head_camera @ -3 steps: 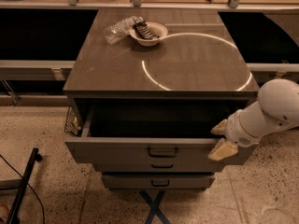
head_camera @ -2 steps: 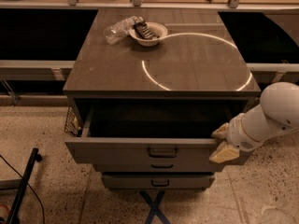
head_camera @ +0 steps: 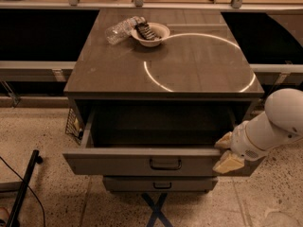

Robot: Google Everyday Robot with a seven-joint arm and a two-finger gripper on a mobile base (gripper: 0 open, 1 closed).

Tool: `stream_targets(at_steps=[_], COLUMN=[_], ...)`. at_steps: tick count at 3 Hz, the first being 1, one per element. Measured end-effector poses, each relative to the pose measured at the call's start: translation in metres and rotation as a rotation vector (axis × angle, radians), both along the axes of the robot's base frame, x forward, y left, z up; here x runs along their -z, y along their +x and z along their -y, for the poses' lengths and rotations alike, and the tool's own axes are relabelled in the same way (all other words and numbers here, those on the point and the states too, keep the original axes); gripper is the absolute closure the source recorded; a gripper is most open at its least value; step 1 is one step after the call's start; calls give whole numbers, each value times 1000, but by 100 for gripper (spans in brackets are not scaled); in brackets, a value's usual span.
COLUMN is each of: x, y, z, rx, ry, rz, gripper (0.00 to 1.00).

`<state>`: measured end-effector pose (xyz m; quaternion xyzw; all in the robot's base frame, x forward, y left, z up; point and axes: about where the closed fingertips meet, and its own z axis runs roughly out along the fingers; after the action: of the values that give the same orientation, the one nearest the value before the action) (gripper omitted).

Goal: Open top drawer

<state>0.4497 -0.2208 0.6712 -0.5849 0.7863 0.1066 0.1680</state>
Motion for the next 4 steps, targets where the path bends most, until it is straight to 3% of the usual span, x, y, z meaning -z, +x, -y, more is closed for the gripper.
stream_targets(at_steps=[3,4], x=[-11,-21], y=[-66,-75], z=[8,3], rx=[-8,-40], ry=[-60,-72], rz=[-64,-54], gripper=[47,46])
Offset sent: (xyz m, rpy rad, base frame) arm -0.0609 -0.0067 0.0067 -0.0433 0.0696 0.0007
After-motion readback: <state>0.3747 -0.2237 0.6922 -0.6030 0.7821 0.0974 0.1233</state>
